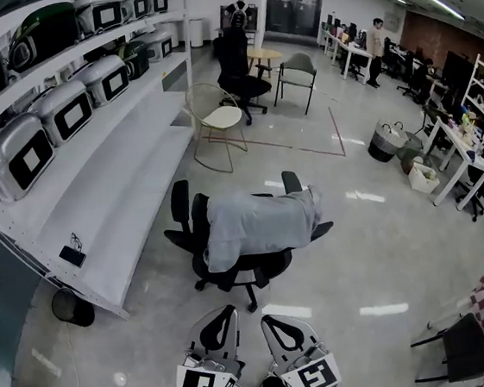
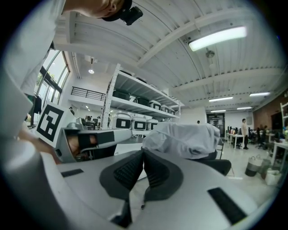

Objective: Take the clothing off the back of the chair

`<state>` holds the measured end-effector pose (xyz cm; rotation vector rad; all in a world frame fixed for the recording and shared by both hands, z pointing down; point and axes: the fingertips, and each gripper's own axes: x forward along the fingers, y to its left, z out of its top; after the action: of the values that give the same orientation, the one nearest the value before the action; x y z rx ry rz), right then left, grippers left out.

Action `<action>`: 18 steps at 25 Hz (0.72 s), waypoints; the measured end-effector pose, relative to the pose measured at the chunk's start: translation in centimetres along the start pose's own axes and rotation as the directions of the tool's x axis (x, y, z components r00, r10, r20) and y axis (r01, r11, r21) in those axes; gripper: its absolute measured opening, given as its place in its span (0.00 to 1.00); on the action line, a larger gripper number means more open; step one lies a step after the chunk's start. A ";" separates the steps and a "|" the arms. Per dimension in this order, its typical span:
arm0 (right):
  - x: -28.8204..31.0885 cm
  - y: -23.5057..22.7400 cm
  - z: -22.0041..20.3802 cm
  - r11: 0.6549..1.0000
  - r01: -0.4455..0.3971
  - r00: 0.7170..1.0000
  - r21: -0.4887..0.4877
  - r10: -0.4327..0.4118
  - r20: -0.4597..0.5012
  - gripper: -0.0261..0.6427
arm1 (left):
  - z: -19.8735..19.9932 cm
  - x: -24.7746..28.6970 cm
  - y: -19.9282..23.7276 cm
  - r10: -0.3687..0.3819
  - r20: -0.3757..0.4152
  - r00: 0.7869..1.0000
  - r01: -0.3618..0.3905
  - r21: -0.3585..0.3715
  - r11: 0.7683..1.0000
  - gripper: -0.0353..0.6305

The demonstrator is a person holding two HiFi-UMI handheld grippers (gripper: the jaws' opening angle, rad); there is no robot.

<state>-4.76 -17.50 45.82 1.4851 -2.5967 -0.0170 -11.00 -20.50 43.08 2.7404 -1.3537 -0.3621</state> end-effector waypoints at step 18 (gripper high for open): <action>2.7 -11.2 1.1 0.989 -0.137 0.987 -0.050 0.141 0.080 0.06 | 0.5 8.6 -0.8 0.200 0.029 0.979 -0.202 0.103 0.974 0.08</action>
<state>3.35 -25.64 44.10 1.3124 -2.7411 -0.1234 -5.47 -26.81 40.87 2.6524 -1.6837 -0.3116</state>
